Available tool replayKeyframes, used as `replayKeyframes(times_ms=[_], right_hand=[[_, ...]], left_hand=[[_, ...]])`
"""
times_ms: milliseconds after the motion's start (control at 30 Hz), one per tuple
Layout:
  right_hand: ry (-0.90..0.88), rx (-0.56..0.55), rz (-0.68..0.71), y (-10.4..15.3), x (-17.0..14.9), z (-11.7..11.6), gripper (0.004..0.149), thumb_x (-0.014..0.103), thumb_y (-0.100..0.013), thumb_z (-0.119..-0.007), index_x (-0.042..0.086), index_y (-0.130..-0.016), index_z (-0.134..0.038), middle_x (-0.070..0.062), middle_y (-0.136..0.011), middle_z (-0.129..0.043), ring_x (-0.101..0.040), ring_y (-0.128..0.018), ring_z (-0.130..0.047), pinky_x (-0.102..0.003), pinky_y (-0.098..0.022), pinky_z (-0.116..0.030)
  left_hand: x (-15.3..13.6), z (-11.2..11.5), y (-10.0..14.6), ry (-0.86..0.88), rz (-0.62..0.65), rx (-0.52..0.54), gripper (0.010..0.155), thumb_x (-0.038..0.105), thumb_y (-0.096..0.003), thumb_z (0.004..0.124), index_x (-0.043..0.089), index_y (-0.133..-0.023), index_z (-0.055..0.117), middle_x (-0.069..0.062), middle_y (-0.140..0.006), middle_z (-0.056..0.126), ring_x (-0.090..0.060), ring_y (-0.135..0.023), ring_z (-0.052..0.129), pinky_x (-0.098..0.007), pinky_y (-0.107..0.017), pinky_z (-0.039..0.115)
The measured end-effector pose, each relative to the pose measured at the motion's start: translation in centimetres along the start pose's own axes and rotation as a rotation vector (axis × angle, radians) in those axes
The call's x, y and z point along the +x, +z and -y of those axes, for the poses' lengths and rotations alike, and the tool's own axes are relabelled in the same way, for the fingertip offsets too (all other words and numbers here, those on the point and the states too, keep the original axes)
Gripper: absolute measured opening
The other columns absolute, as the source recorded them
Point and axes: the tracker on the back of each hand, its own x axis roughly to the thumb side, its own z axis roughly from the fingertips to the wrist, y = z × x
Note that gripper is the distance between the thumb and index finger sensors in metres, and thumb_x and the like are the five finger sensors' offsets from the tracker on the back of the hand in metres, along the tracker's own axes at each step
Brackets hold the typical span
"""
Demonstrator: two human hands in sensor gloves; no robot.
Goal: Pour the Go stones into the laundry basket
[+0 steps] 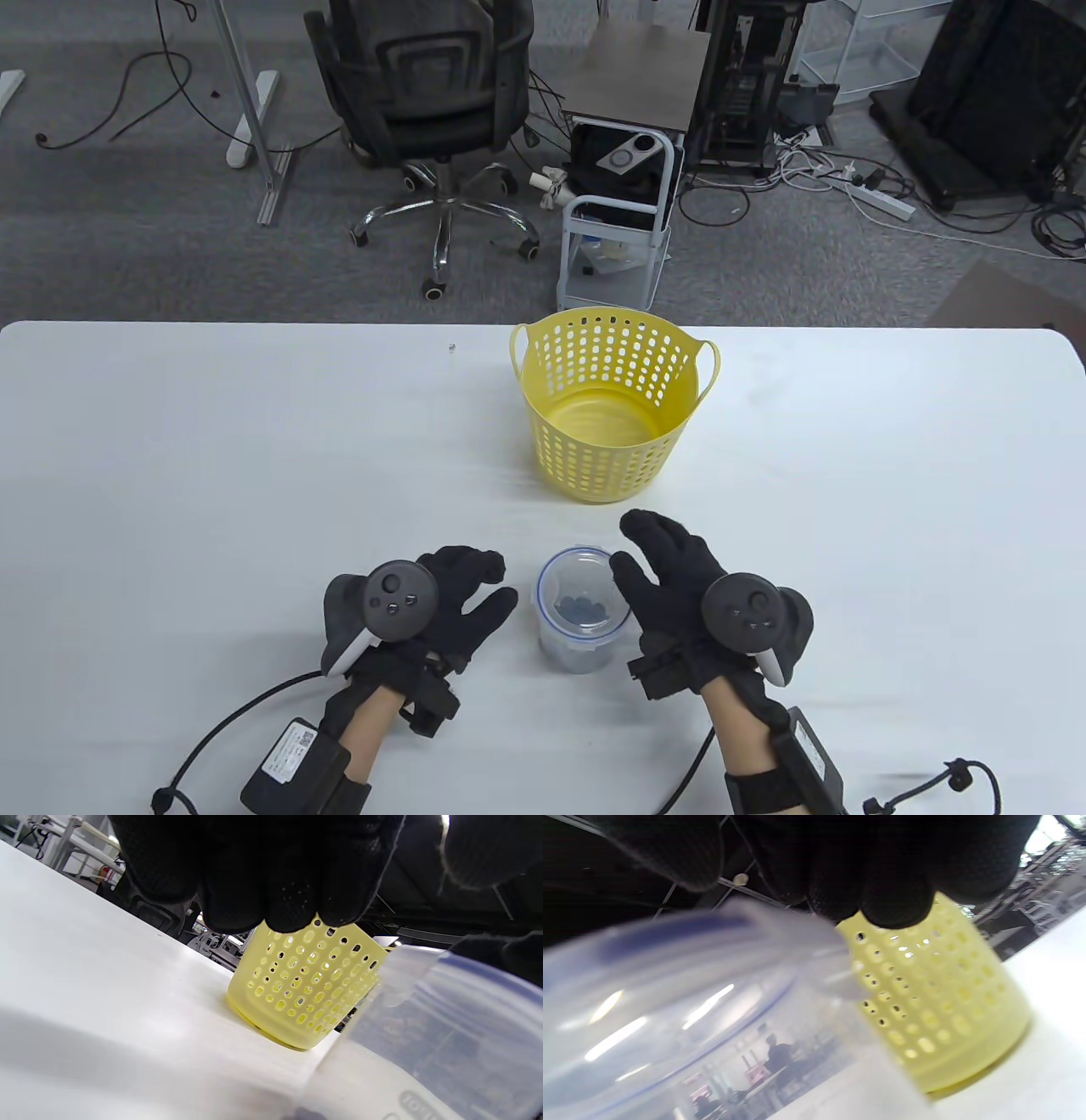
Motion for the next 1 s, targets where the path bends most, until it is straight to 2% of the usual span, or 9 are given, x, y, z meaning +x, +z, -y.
replayKeyframes(times_ms=[100, 167, 367, 500, 667, 833, 867, 1000], right_hand=[[-0.007, -0.007, -0.098, -0.2, -1.0, 0.5, 0.058, 0.055, -0.047, -0.083, 0.016, -0.090, -0.081, -0.016, -0.085, -0.089, -0.038, -0.056, -0.098, -0.051, -0.040, -0.085], [-0.038, -0.001, -0.157, -0.3, -1.7, 0.6, 0.060, 0.057, -0.046, -0.082, 0.015, -0.088, -0.082, -0.015, -0.080, -0.092, -0.035, -0.050, -0.100, -0.048, -0.036, -0.086], [-0.116, 0.164, -0.318, -0.3, -2.9, -0.3, 0.062, 0.066, -0.046, -0.078, 0.013, -0.078, -0.088, -0.013, -0.064, -0.098, -0.029, -0.036, -0.101, -0.045, -0.027, -0.087], [-0.069, 0.226, -0.328, -0.4, -2.9, -0.5, 0.063, 0.070, -0.045, -0.076, 0.016, -0.072, -0.090, -0.009, -0.056, -0.099, -0.025, -0.030, -0.100, -0.043, -0.023, -0.087], [-0.076, 0.342, -0.339, -0.4, -3.0, -1.0, 0.064, 0.073, -0.044, -0.075, 0.016, -0.070, -0.091, -0.009, -0.055, -0.099, -0.026, -0.030, -0.100, -0.044, -0.023, -0.086], [0.001, 0.360, -0.305, -0.3, -3.1, -2.0, 0.062, 0.069, -0.045, -0.075, 0.016, -0.072, -0.090, -0.010, -0.058, -0.098, -0.028, -0.033, -0.099, -0.046, -0.026, -0.086], [0.013, 0.369, -0.298, -0.3, -3.2, -2.2, 0.062, 0.070, -0.045, -0.072, 0.017, -0.071, -0.090, -0.008, -0.058, -0.099, -0.026, -0.033, -0.100, -0.044, -0.026, -0.086], [-0.020, 0.357, -0.294, -0.3, -3.0, -2.4, 0.058, 0.066, -0.047, -0.072, 0.017, -0.069, -0.091, -0.009, -0.055, -0.099, -0.027, -0.032, -0.099, -0.045, -0.025, -0.086]], left_hand=[[1.5, -0.4, -0.7, -0.043, -0.049, 0.015, 0.065, 0.077, -0.0397, 0.072, 0.035, -0.090, 0.081, 0.004, -0.092, 0.088, -0.028, -0.080, 0.094, -0.048, -0.058, 0.078], [2.2, -0.4, -1.3, -0.057, -0.093, -0.012, 0.065, 0.078, -0.0402, 0.071, 0.035, -0.088, 0.082, 0.005, -0.090, 0.089, -0.027, -0.077, 0.096, -0.047, -0.057, 0.079], [3.2, 1.1, -1.9, 0.069, -0.262, -0.038, 0.069, 0.079, -0.0410, 0.069, 0.032, -0.090, 0.081, 0.001, -0.089, 0.090, -0.030, -0.072, 0.098, -0.047, -0.054, 0.080], [2.9, 2.3, -1.8, 0.067, -0.292, -0.035, 0.067, 0.077, -0.0425, 0.068, 0.032, -0.090, 0.080, 0.000, -0.087, 0.090, -0.028, -0.067, 0.101, -0.046, -0.051, 0.081], [2.3, 3.2, -1.5, 0.068, -0.284, -0.035, 0.064, 0.075, -0.0433, 0.069, 0.031, -0.088, 0.082, 0.001, -0.084, 0.092, -0.027, -0.063, 0.102, -0.045, -0.049, 0.082], [2.2, 3.7, -1.2, 0.078, -0.287, -0.046, 0.063, 0.074, -0.0433, 0.067, 0.029, -0.084, 0.084, 0.002, -0.078, 0.095, -0.026, -0.058, 0.103, -0.044, -0.047, 0.083], [2.3, 3.8, -1.1, 0.072, -0.285, -0.051, 0.063, 0.075, -0.0433, 0.067, 0.029, -0.084, 0.084, 0.002, -0.078, 0.094, -0.025, -0.058, 0.103, -0.044, -0.047, 0.083], [2.5, 4.0, -0.9, 0.059, -0.268, -0.041, 0.064, 0.074, -0.0434, 0.067, 0.028, -0.085, 0.083, 0.001, -0.079, 0.094, -0.026, -0.060, 0.103, -0.045, -0.048, 0.083]])
